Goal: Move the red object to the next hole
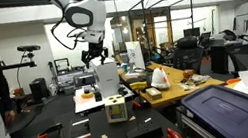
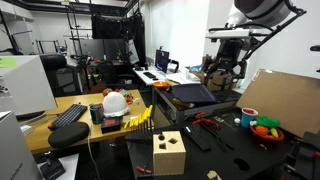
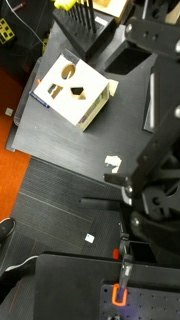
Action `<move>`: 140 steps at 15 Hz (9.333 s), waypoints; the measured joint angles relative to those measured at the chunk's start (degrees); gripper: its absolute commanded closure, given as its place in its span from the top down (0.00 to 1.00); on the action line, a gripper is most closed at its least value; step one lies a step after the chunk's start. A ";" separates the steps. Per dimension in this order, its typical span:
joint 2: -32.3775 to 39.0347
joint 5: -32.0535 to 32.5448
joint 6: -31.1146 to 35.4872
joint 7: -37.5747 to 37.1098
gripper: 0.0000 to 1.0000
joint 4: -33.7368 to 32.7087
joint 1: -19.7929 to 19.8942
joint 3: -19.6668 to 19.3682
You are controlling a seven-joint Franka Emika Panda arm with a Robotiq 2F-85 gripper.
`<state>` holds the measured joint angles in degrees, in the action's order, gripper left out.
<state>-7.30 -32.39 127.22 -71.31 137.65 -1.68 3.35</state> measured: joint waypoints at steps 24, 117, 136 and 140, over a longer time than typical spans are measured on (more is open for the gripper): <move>0.68 -1.14 0.50 0.14 1.00 1.07 0.21 -0.55; 52.78 21.91 1.56 -30.07 1.00 -40.65 -0.33 -9.68; 53.65 22.22 4.06 -30.23 0.75 -39.74 -0.92 -9.56; 53.65 22.31 5.31 -30.13 0.51 -39.02 -1.13 -9.56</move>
<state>46.35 -10.08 132.53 -101.43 98.63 -2.81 -6.21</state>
